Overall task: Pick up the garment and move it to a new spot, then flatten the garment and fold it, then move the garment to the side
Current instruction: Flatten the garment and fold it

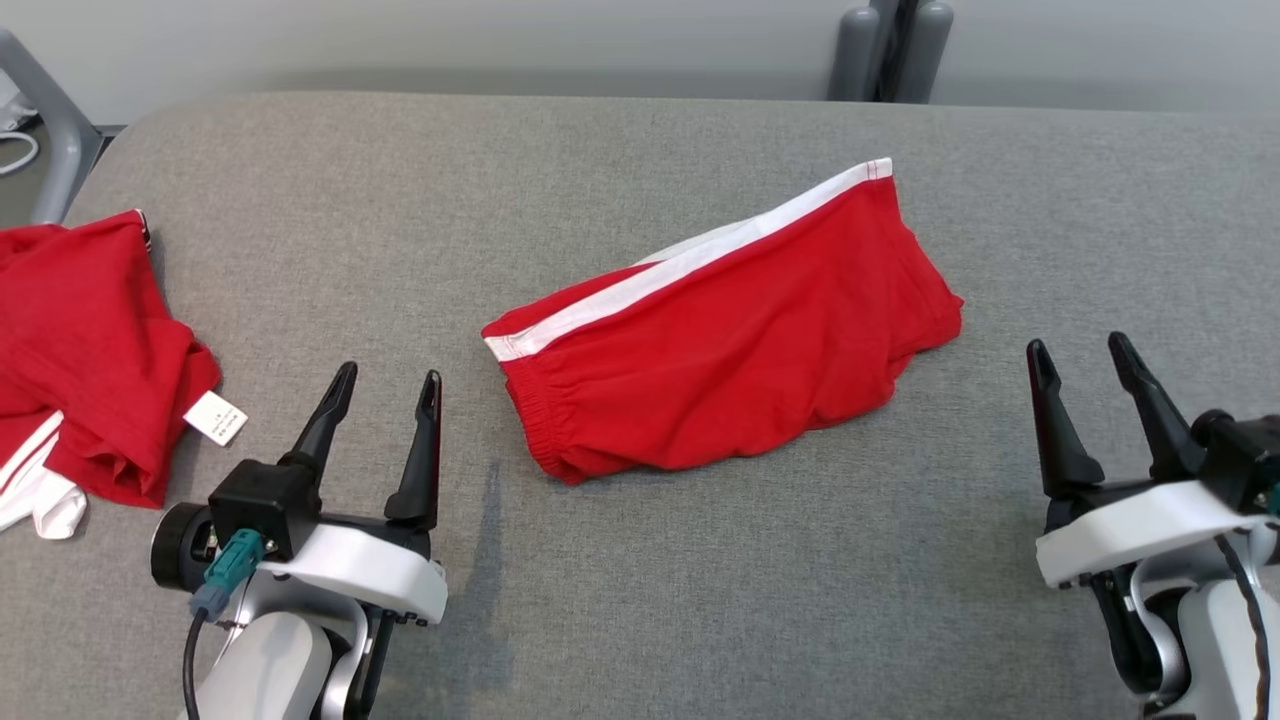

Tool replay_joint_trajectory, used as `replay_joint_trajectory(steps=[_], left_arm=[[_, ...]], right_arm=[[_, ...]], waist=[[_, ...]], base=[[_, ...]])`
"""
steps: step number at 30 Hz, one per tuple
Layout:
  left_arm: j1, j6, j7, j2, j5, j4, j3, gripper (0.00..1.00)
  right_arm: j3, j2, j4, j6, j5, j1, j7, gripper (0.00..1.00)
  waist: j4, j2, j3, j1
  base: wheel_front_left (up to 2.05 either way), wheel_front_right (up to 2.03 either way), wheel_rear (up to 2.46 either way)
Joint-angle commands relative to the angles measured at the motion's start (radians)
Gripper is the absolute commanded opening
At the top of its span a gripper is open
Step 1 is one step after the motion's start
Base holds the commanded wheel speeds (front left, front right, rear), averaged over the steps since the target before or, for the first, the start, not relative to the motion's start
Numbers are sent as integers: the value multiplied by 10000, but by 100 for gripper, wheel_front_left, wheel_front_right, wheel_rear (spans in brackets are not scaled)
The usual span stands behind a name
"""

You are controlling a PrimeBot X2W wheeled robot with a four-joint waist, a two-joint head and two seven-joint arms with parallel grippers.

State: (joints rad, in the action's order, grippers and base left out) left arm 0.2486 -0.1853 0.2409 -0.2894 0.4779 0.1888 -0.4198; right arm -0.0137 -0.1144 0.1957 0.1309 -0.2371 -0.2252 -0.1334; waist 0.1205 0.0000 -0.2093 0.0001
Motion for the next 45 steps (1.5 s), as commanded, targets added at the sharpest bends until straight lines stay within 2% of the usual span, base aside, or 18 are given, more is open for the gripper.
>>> replay_joint_trajectory(steps=[1,6,14,24,25,26,27,28,36,45], left_arm=[[200,-14,4,-27,-66,-48,-3,100],[577,21,25,81,-140,-136,-90,100],[1247,311,124,378,-240,54,-259,100],[1471,502,212,636,-390,449,-167,100],[1449,507,216,641,-405,465,-137,100],[1431,494,220,638,-415,483,-102,100],[1412,493,222,639,-425,501,-71,100],[1390,497,224,631,-438,512,-37,100],[1219,478,222,629,-480,457,89,100],[762,322,186,382,-371,344,313,100]], right_arm=[[42,-124,-11,-4,26,-248,96,100],[-148,-560,755,-4,1,-1399,398,100],[-1011,-1068,3381,-4,-67,-3673,336,100],[-1416,-728,6367,-4,-318,-4775,-63,100],[-1488,-671,6574,-4,-357,-4803,-71,89],[-1538,-630,6725,-4,-391,-4835,-135,58],[-1600,-569,6883,-4,-488,-4853,-128,34],[-1687,-512,7018,-4,-556,-4877,-118,0],[-2100,-380,7024,-5,-1109,-4810,-699,0],[-1886,-357,5570,-5,-1535,-3098,-1268,0]], waist=[[88,0,-120,-1],[372,0,-642,-1],[1018,0,-1654,-1],[1122,0,-1918,-1],[1092,0,-1898,-1],[1055,0,-1876,-1],[1017,0,-1850,-1],[967,0,-1818,-1],[589,0,-1554,-1],[-141,0,-977,-1]], base=[[0,0,0],[0,0,0],[0,0,0],[0,0,0],[0,0,0],[0,0,0],[0,0,0],[0,0,0],[0,0,0],[0,0,0]])
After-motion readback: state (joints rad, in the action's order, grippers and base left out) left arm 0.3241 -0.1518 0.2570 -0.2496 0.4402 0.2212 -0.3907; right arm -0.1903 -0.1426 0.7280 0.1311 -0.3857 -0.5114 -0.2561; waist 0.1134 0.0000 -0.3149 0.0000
